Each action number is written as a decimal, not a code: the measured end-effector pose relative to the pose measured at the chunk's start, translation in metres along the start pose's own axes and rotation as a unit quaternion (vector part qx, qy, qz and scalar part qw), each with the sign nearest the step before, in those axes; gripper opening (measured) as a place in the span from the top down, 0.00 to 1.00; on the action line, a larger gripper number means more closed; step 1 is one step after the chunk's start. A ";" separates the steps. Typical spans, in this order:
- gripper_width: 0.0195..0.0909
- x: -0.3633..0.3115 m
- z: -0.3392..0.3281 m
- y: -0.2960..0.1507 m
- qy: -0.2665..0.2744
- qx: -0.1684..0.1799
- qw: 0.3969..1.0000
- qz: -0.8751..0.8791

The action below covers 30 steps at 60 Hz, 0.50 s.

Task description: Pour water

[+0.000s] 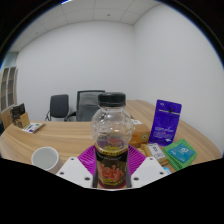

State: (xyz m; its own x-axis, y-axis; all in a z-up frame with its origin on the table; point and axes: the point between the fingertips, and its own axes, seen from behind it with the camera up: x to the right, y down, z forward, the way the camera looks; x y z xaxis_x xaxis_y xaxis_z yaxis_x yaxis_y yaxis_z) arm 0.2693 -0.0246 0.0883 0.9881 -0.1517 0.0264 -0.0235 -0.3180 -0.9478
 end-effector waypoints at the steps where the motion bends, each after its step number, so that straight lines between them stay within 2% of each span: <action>1: 0.75 0.000 0.000 0.003 -0.001 0.003 1.000 0.004; 5: 0.70 0.000 -0.003 0.002 0.005 0.006 1.000 0.013; 10: 0.57 0.000 0.000 0.002 0.004 0.007 1.000 0.011; 14: 0.48 0.001 -0.001 0.008 0.007 -0.013 1.000 0.011; 16: 0.32 0.003 -0.002 0.015 0.011 -0.033 0.999 0.014; 18: 0.11 0.004 -0.005 0.020 0.017 -0.051 0.998 0.019; 19: 0.05 0.005 -0.007 0.021 0.019 -0.057 0.998 0.022; 20: 0.09 0.004 -0.009 0.021 0.021 -0.059 0.998 0.024; 22: 0.12 0.003 -0.018 0.019 0.024 -0.062 0.997 0.027; 26: 0.05 0.002 -0.036 0.014 0.030 -0.068 0.997 0.024; 30: 0.07 -0.004 -0.059 0.006 0.035 -0.072 0.997 0.015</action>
State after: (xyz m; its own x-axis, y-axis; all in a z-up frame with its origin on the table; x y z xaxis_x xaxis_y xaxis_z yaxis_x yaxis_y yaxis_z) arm 0.2566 -0.0810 0.1013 0.9737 -0.2266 0.0253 -0.0796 -0.4419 -0.8935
